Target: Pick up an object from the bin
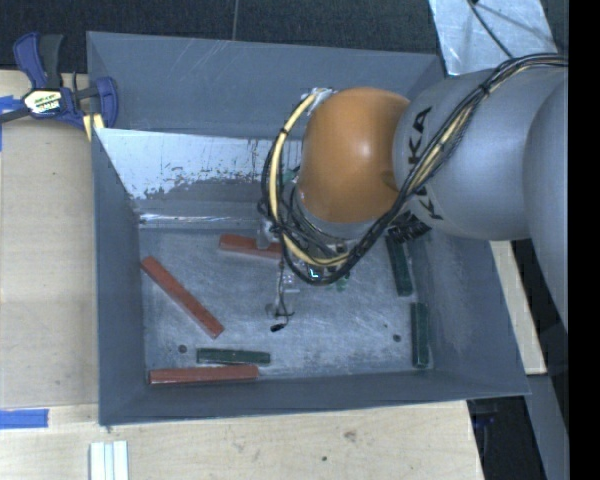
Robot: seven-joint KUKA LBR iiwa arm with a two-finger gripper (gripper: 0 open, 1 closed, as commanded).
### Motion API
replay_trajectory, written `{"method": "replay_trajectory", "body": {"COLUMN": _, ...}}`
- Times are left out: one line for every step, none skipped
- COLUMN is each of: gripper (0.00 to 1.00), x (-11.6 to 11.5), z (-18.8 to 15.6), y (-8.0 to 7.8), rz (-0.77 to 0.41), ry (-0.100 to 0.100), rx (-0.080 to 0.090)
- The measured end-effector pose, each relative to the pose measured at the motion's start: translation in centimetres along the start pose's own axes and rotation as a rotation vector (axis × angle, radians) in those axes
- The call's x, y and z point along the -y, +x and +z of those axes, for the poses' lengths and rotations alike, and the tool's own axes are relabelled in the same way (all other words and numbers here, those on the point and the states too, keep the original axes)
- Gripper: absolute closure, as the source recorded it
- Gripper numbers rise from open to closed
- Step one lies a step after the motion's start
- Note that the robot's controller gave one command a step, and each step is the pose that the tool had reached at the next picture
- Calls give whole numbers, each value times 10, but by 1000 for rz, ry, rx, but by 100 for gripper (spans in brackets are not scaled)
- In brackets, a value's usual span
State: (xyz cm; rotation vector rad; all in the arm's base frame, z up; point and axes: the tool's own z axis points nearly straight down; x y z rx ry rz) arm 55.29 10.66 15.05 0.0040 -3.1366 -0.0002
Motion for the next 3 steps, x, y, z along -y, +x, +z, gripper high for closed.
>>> {"method": "replay_trajectory", "body": {"gripper": 0, "x": 17, "z": 77, "y": -58, "rz": 114, "ry": 0, "rx": 7}}
{"method": "replay_trajectory", "body": {"gripper": 100, "x": 17, "z": 72, "y": -59, "rz": 115, "ry": -1, "rx": 10}}
{"method": "replay_trajectory", "body": {"gripper": 100, "x": 25, "z": -59, "y": -63, "rz": 86, "ry": 0, "rx": 9}}
